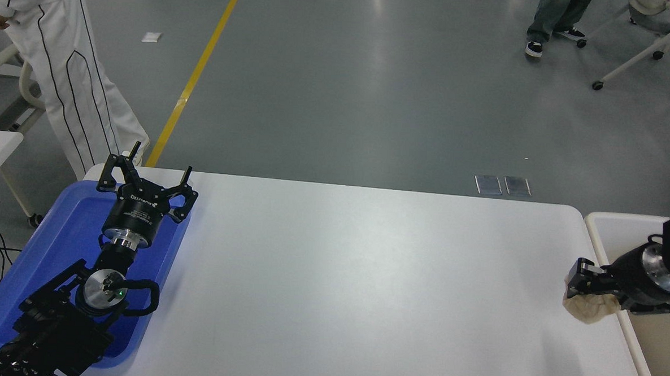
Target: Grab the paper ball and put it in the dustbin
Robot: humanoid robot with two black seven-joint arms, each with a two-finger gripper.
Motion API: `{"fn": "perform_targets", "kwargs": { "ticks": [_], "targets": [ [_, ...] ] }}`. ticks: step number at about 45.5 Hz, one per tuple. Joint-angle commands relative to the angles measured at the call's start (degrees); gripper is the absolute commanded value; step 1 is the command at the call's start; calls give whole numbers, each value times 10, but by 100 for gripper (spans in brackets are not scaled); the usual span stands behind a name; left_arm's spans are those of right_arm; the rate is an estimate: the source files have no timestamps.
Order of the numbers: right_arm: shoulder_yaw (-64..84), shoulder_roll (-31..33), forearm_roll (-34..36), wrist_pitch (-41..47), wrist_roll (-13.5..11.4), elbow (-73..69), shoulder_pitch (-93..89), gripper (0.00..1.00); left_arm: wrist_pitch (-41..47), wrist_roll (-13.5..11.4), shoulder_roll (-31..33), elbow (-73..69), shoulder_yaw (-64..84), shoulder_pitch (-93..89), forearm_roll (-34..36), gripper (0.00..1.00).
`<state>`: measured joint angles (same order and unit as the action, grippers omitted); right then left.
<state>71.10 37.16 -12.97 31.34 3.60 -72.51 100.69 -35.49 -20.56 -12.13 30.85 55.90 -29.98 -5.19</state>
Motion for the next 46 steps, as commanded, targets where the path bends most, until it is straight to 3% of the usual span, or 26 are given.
{"fn": "perform_targets", "kwargs": {
  "ticks": [1, 31, 46],
  "targets": [
    [39, 9, 3, 137, -2, -34, 160, 0, 0, 0, 0, 0, 0, 1, 0, 100],
    [137, -80, 10, 137, 0, -108, 484, 0, 0, 0, 0, 0, 0, 1, -1, 100],
    [142, -102, 19, 137, -1, -108, 493, 0, 0, 0, 0, 0, 0, 1, -1, 100]
  ]
}}
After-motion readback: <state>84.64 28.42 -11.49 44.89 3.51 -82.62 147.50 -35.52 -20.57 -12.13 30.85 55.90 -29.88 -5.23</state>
